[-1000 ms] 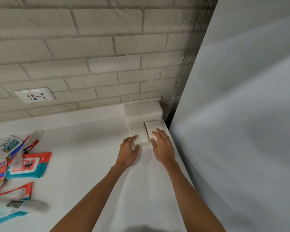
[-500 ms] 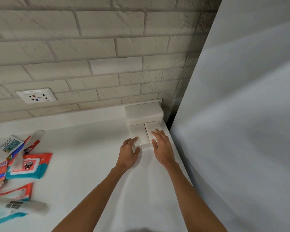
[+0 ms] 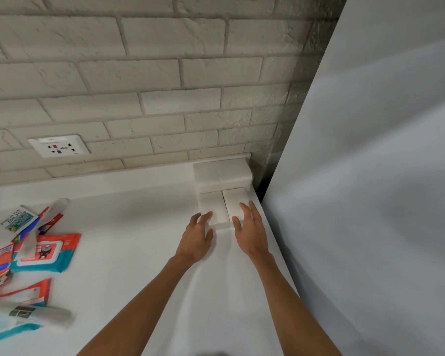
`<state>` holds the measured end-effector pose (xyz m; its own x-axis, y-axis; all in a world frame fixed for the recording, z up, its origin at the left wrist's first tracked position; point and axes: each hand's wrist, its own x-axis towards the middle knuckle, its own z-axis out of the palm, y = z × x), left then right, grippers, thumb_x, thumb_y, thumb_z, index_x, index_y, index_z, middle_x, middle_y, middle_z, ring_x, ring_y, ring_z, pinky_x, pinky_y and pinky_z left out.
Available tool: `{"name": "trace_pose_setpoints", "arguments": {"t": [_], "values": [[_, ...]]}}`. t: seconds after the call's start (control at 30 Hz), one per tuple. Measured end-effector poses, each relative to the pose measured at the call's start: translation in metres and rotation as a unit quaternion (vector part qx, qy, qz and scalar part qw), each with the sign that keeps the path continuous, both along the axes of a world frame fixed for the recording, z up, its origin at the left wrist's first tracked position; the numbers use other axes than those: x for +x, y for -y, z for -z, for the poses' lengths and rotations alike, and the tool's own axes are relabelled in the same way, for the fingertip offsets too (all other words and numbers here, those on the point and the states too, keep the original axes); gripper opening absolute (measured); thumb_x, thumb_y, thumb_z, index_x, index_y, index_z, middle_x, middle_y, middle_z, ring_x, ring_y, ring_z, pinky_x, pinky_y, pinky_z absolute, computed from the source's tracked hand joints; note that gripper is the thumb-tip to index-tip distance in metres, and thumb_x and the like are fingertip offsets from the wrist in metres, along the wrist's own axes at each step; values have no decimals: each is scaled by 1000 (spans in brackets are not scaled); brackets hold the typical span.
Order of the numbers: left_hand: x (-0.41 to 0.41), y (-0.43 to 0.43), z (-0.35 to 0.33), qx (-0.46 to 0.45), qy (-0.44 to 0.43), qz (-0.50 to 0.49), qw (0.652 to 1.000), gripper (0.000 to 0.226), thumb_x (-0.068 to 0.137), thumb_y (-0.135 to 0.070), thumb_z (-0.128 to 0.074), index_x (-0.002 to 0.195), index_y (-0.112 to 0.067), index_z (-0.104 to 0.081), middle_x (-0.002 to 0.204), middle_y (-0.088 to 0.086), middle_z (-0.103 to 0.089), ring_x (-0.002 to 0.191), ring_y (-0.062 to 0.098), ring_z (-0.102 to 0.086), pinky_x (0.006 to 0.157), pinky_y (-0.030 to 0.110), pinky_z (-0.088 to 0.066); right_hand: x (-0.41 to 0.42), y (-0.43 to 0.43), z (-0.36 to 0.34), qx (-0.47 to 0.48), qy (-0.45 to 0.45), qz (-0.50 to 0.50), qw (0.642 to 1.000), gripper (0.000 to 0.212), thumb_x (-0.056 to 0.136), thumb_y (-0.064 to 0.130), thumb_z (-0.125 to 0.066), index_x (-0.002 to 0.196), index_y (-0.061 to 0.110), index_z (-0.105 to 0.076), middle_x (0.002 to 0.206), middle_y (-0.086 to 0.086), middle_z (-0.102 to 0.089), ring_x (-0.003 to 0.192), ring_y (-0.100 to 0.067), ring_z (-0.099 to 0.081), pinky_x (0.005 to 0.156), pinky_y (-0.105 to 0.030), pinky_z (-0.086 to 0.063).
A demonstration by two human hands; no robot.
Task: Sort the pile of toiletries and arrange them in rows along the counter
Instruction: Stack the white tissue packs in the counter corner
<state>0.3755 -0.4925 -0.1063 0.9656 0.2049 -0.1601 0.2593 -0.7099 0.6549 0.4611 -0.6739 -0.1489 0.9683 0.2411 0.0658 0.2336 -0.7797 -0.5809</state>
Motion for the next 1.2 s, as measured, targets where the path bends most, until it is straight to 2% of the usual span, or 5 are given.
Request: {"name": "trace_pose_setpoints", "arguments": {"t": [0.23, 0.47, 0.6, 0.9, 1.2], "values": [[0, 6, -7, 104, -35, 40, 993, 58, 106, -29, -48, 158, -26, -24, 164, 17, -24, 138, 40, -47, 98, 50, -54, -2, -6, -3, -52, -6, 14, 999, 61, 112, 46, -42, 163, 17, -28, 175, -11, -23, 159, -31, -30, 121, -47, -44], [1, 8, -31, 183, -40, 56, 981, 56, 106, -32, -47, 155, -21, -23, 159, 24, -27, 131, 43, -50, 92, 52, -55, 4, -11, -23, -133, 5, -6, 991, 59, 112, 41, -41, 162, 13, -32, 174, -16, -23, 161, -35, -23, 129, -53, -27], [-12, 0, -44, 165, -5, 24, 986, 60, 106, -35, -46, 159, -22, -20, 163, 20, -30, 139, 41, -46, 99, 53, -53, -4, -20, -42, -84, 37, 10, 996, 54, 112, 38, -43, 159, 14, -38, 171, -15, -32, 158, -35, -31, 128, -53, -31], [-101, -49, -60, 79, 62, -60, 993, 48, 107, -38, -47, 150, -17, -45, 148, 7, -55, 135, 28, -51, 105, 42, -50, -86, -75, -72, 39, 25, -17, 999, 44, 112, 43, -43, 150, 22, -48, 151, -4, -56, 137, -27, -56, 110, -44, -53], [-202, -142, -58, 45, 67, -112, 990, 30, 105, -34, -53, 131, -25, -65, 137, -4, -65, 121, 18, -61, 104, 33, -49, -207, -163, -74, 114, -30, -48, 992, 38, 112, 41, -45, 145, 25, -56, 148, 5, -62, 137, -17, -57, 115, -35, -48]]}}
